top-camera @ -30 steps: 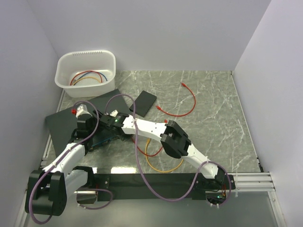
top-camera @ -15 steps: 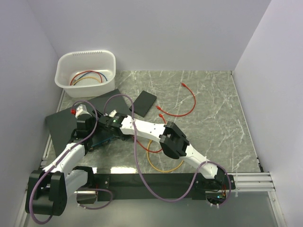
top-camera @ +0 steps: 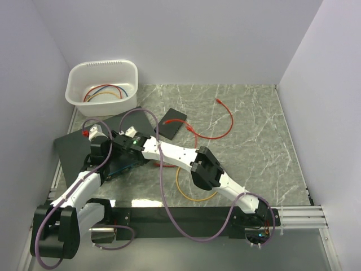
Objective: Insert the plug into the switch port
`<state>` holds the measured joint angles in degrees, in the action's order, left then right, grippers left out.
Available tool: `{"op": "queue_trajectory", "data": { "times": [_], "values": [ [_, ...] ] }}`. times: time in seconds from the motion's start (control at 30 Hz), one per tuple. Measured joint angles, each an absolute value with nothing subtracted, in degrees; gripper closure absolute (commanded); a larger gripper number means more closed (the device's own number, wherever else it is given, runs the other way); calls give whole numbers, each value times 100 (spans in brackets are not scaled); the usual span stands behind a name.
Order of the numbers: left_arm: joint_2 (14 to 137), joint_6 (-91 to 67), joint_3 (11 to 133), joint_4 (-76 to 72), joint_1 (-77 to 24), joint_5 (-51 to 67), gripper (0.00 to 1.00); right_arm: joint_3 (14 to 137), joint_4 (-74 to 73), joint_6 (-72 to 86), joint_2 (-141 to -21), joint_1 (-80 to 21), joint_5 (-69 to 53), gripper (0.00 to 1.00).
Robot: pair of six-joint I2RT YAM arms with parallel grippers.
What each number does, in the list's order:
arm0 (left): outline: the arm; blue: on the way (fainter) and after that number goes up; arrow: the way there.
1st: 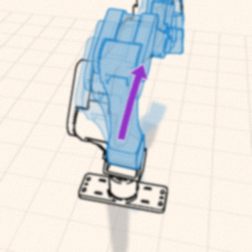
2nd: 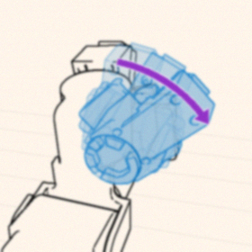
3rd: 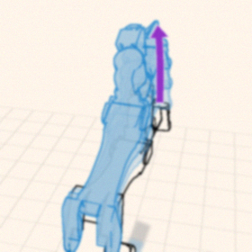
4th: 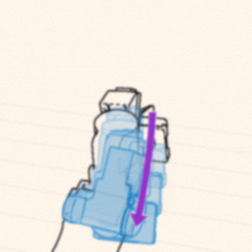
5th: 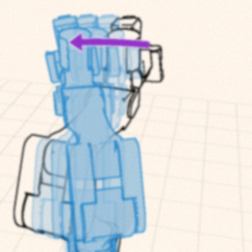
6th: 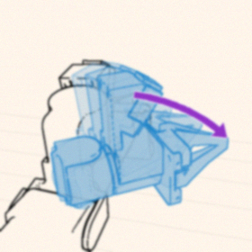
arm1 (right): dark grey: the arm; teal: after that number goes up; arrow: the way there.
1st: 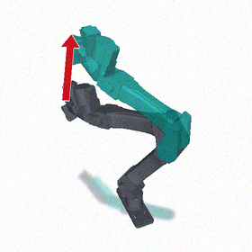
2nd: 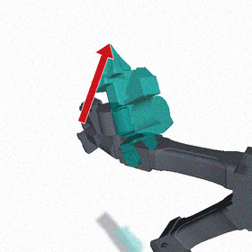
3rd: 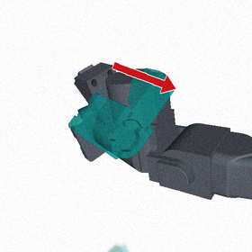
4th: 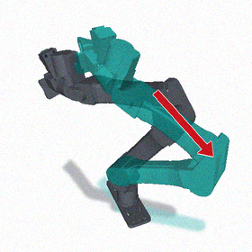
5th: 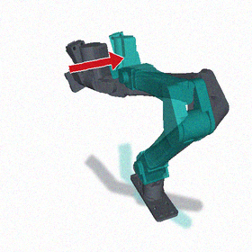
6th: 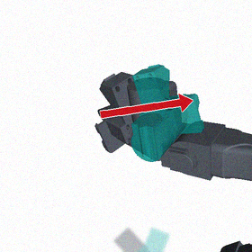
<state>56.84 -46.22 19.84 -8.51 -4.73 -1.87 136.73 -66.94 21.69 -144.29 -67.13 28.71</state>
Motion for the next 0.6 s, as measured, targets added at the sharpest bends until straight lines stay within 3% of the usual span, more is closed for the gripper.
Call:
{"op": "queue_trajectory", "data": {
  "times": [0.27, 0.37, 0.4, 0.5, 0.53, 0.6],
  "values": [
    [5671, -4622, 1984, -829, -467, -189, 21, 13664, -6683, 2178, -14422, -6724, 2884, 100],
    [5645, -4622, 1984, -829, -486, -130, 21, 12951, -6143, 2178, -14055, -6737, 2919, 100],
    [5634, -4622, 1984, -832, -506, -115, 21, 12418, -5721, 2158, -13773, -6748, 2930, 97],
    [5607, -4619, 1959, -836, -532, -82, 21, 10934, -4412, 2150, -12807, -6737, 2882, 76],
    [5601, -4622, 1940, -832, -534, -75, 21, 10554, -4106, 2145, -12488, -6726, 2825, 64],
    [5596, -4622, 1907, -829, -539, -64, 21, 9741, -3485, 2119, -11660, -6681, 2635, 53]
  ]
}}
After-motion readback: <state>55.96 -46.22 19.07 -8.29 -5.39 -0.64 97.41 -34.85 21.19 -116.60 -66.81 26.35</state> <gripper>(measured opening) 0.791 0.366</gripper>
